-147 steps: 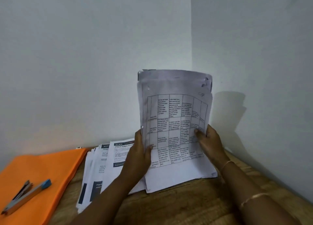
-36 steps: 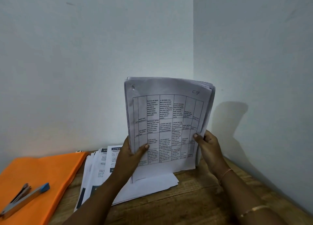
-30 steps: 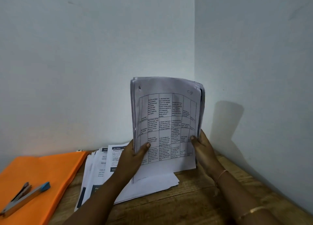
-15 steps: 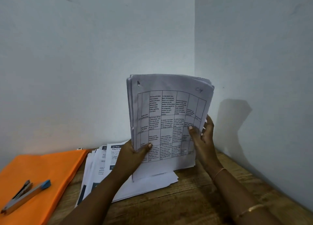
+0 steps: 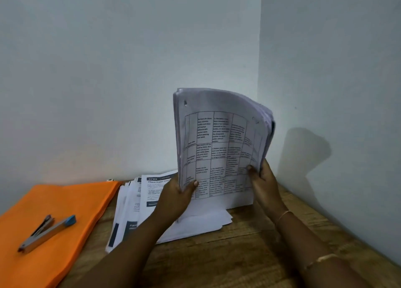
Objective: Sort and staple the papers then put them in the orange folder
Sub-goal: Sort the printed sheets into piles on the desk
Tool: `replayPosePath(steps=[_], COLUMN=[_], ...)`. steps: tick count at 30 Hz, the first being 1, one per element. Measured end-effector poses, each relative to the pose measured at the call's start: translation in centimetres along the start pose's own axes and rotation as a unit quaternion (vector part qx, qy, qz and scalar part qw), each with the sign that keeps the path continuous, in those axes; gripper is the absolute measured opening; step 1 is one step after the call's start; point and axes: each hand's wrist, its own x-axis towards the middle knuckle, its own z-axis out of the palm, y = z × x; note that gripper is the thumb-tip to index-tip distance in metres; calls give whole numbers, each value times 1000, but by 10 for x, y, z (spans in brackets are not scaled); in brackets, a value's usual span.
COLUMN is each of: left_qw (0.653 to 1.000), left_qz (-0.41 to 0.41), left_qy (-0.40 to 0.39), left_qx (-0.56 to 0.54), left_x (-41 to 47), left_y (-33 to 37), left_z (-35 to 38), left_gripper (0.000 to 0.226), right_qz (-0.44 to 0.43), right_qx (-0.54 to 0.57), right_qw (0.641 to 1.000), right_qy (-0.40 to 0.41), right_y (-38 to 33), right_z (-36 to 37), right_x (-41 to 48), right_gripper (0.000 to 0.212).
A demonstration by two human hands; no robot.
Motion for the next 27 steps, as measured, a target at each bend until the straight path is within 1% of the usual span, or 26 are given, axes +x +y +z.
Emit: replayPosePath(steps=[4,7,8,10,11,13,14,16,18,19,22,23,24,25,27], left_qw=[995,990,988,987,988,990,990,987,977,966,908,893,886,888,891], left_qz=[59,71,70,51,33,-24,-57,-104,-136,-153,-206,-227,-250,-267,-280], left_qy=[60,123,138,150,149,137,123,78,26,0,-65,-80,-89,-87,-73], left_qx=[51,17,7,-1,1,21,42,94,161,207,358,380,379,365,349], left_x=[-4,-7,-8,-7,-8,-9,-8,-7,-5,-4,-4,-6,-7,-7,-6], left_y=[4,15,17,12,5,-15,-25,-43,-55,-59,-67,-68,-68,-68,-70], left_z=[-3,-16,-22,-35,-43,-56,-61,-68,-71,-73,-74,-73,-73,-73,-75], left_gripper=[32,23,25,27,27,30,36,45,49,54,74,77,79,81,86], right_qz=[-39,-80,-88,-63,-25,69,106,142,160,168,182,189,193,193,182], right_qx=[-50,-103,-127,-165,-173,-181,-189,-219,-254,-263,-295,-319,-347,-377,-413], right_qw=[997,988,984,982,984,980,973,956,942,938,924,913,901,888,873], right_qy=[51,82,86,64,34,-42,-80,-136,-152,-153,-160,-168,-174,-179,-184], right_y=[-10,-27,-32,-39,-41,-41,-39,-30,-16,-8,15,20,25,28,32], right_z=[8,22,27,39,46,60,66,77,86,88,91,91,90,89,88], right_x=[-1,-3,-2,4,8,16,18,20,18,16,7,5,4,2,2], right_gripper=[19,15,14,13,13,16,18,18,8,8,17,17,13,9,21])
